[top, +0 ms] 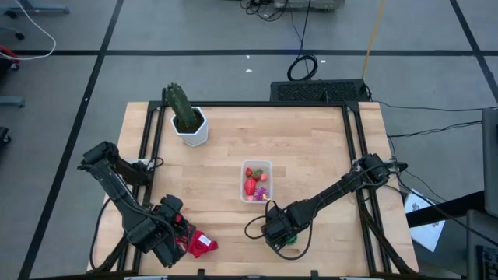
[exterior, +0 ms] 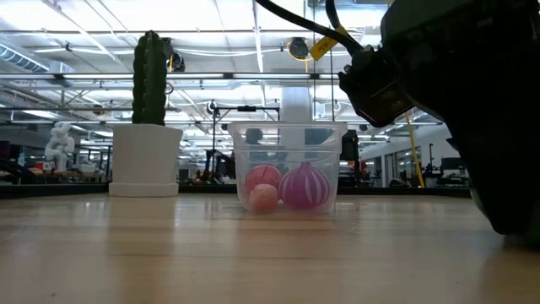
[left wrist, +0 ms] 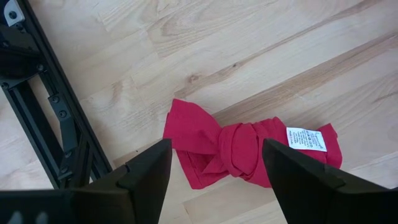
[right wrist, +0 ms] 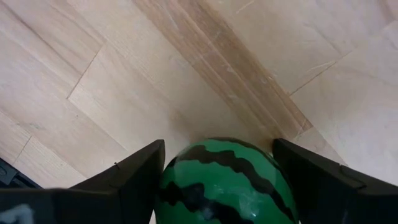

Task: Pick and placing Produce into tupperware
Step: Put the green watermelon into the transparent bin

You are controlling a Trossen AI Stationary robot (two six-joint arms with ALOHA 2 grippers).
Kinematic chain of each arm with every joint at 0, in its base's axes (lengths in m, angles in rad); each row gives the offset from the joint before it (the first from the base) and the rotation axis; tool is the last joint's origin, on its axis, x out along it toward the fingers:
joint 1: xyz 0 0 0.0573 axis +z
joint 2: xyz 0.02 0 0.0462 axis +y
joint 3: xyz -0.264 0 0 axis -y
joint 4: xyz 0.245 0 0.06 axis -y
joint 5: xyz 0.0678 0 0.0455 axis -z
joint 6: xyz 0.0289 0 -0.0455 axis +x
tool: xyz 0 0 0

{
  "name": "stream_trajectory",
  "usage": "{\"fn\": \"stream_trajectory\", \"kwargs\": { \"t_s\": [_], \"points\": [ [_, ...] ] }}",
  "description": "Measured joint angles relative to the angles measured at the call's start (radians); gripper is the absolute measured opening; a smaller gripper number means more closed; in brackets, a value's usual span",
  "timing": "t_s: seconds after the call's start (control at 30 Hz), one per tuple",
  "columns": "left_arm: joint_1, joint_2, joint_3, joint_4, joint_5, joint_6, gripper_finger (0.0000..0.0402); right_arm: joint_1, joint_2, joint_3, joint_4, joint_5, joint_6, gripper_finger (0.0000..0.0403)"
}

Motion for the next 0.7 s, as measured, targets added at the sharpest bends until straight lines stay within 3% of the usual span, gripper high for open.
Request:
{"fn": "stream_trajectory", "kwargs": {
  "t_s": [0.7],
  "points": [
    [0.000, 0.000, 0.000, 0.000, 0.000, -0.006, 0.0253, -0.019, -0.080, -0.002, 0.002, 0.041, -0.002, 0.0282]
  ]
}}
